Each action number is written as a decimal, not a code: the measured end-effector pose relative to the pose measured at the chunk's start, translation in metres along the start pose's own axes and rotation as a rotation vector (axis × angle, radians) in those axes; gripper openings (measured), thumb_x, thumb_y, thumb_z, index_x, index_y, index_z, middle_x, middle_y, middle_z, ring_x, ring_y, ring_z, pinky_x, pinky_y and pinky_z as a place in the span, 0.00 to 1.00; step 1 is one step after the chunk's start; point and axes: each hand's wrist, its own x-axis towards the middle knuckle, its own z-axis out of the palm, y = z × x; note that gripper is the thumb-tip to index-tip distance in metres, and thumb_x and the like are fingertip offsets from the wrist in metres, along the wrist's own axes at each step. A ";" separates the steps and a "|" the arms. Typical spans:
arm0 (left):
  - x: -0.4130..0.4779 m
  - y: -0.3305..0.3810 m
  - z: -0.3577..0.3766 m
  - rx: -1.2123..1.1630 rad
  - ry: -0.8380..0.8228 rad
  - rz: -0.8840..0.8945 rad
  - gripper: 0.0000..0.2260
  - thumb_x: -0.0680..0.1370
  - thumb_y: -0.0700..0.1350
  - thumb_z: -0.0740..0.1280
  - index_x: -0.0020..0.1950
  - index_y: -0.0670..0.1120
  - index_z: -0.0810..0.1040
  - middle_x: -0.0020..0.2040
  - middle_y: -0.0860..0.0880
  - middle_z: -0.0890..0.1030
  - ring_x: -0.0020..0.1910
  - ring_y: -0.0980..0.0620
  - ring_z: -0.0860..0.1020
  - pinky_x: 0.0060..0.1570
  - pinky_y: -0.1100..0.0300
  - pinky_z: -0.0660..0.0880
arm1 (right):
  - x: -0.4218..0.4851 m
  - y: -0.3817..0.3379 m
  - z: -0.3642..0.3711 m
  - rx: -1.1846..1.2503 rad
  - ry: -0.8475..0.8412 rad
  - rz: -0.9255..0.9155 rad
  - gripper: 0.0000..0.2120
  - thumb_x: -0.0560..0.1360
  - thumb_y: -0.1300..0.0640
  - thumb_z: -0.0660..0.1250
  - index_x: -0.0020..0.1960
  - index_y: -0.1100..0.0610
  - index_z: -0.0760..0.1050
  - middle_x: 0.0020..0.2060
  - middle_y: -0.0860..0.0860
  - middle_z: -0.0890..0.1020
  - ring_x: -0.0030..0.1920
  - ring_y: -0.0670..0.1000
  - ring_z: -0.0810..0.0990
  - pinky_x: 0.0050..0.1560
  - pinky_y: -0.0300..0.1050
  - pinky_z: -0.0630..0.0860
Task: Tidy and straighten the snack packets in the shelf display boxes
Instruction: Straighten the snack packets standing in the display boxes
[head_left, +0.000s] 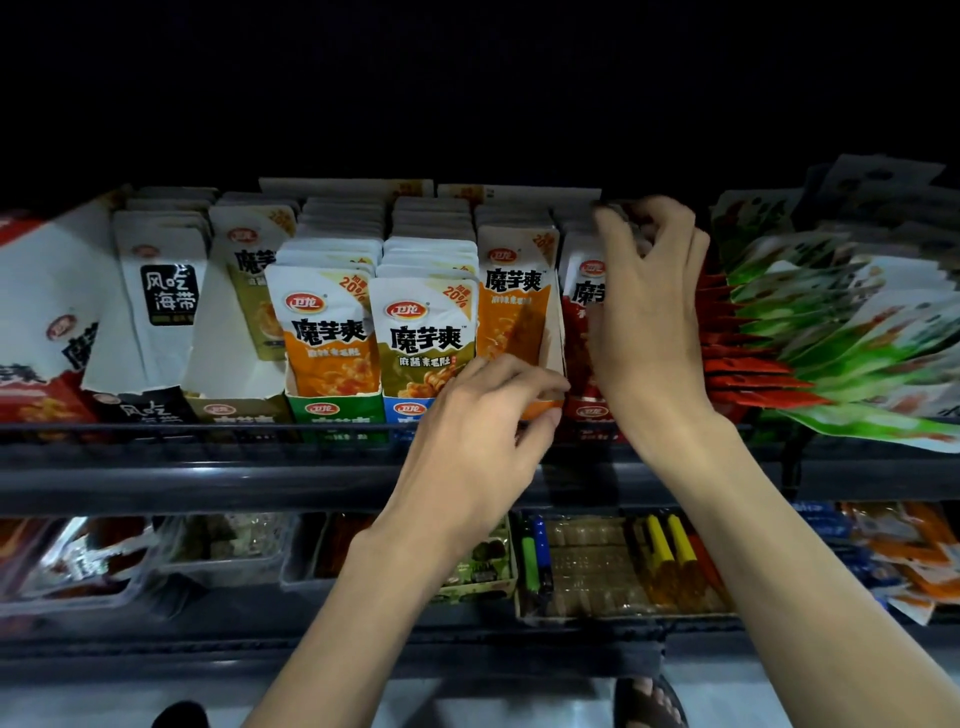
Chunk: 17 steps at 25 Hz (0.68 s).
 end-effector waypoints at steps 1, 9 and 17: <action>-0.002 0.001 -0.004 -0.064 0.063 -0.018 0.08 0.79 0.43 0.66 0.57 0.50 0.81 0.50 0.58 0.78 0.50 0.64 0.73 0.50 0.69 0.70 | 0.002 -0.003 -0.002 0.112 0.030 0.001 0.21 0.77 0.65 0.62 0.69 0.56 0.69 0.68 0.56 0.66 0.65 0.41 0.63 0.57 0.34 0.69; -0.012 -0.018 -0.068 -0.430 0.834 -0.300 0.07 0.79 0.37 0.63 0.52 0.48 0.76 0.42 0.57 0.77 0.39 0.62 0.74 0.38 0.67 0.70 | -0.007 -0.074 -0.017 0.399 0.053 -0.275 0.13 0.79 0.63 0.66 0.63 0.60 0.78 0.55 0.52 0.79 0.54 0.39 0.72 0.54 0.25 0.68; -0.022 -0.053 -0.090 -0.245 0.562 -0.656 0.10 0.74 0.48 0.65 0.54 0.57 0.75 0.52 0.53 0.80 0.50 0.48 0.79 0.52 0.46 0.77 | -0.030 -0.128 0.021 0.116 -0.256 -0.344 0.26 0.76 0.57 0.71 0.71 0.58 0.68 0.66 0.54 0.68 0.56 0.55 0.78 0.44 0.52 0.82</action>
